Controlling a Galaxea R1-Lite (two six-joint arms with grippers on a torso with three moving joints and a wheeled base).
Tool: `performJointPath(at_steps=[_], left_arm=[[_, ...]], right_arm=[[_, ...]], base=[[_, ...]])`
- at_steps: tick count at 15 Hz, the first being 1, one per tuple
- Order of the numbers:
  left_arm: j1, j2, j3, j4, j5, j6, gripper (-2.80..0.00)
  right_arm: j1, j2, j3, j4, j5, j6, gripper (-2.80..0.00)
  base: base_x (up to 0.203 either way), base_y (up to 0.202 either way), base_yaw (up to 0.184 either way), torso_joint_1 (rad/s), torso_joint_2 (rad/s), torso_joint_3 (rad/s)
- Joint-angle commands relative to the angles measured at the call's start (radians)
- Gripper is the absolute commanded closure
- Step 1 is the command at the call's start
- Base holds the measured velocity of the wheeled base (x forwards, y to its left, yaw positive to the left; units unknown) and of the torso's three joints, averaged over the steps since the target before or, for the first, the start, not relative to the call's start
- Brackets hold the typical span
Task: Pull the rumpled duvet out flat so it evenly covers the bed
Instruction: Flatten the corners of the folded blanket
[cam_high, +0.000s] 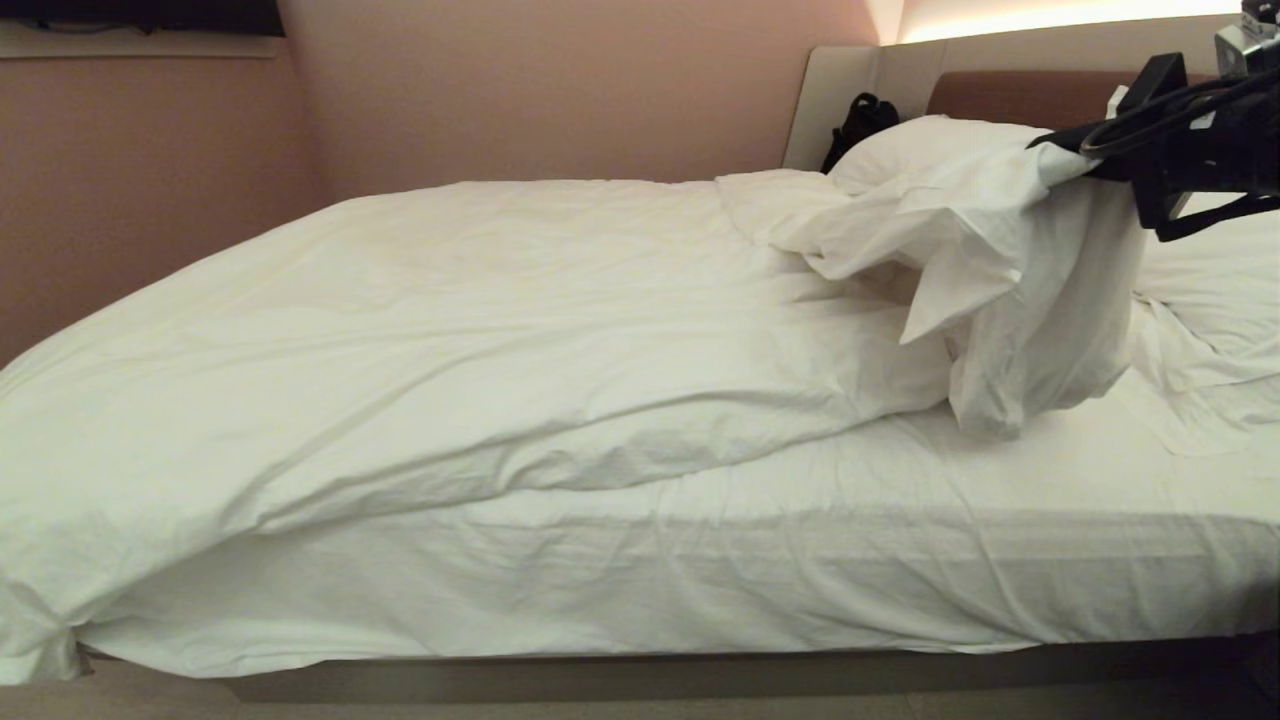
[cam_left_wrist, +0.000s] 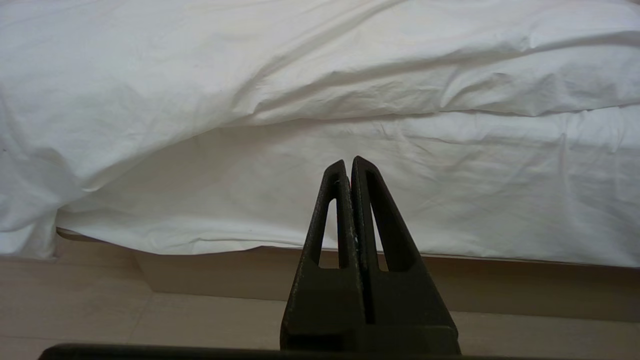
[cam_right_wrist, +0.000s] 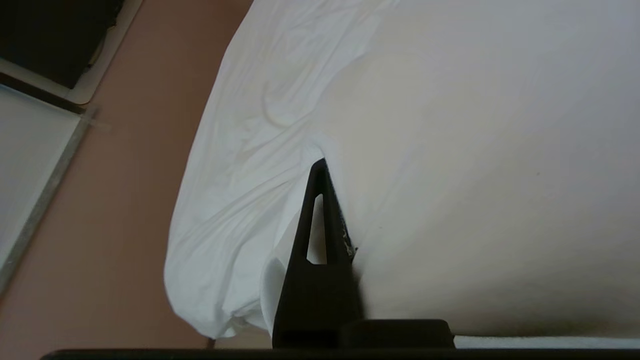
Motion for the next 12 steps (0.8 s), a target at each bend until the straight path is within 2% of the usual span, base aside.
performJointPath(at_steps=[1,4,8,12], left_arm=[[0.000,0.001,0.000,-0.001,0.001,-0.001,0.00],[0.000,0.001,0.000,-0.001,0.001,-0.001,0.00],[0.000,0.002,0.000,-0.001,0.001,-0.001,0.00],[0.000,0.002,0.000,-0.001,0.001,-0.001,0.00]], right_arm=[[-0.003,-0.041,0.000,0.010,-0.050,-0.046,0.00],[-0.003,-0.070,0.000,0.047,-0.102,-0.106,0.00],[-0.003,-0.089,0.049,0.065,-0.118,-0.113,0.00],[-0.003,-0.090,0.127,0.063,-0.195,-0.173,0.00]], base=[[0.000,0.000,0.000,0.000,0.00,0.000],[0.000,0.000,0.000,0.000,0.00,0.000],[0.000,0.000,0.000,0.000,0.00,0.000],[0.000,0.000,0.000,0.000,0.00,0.000]])
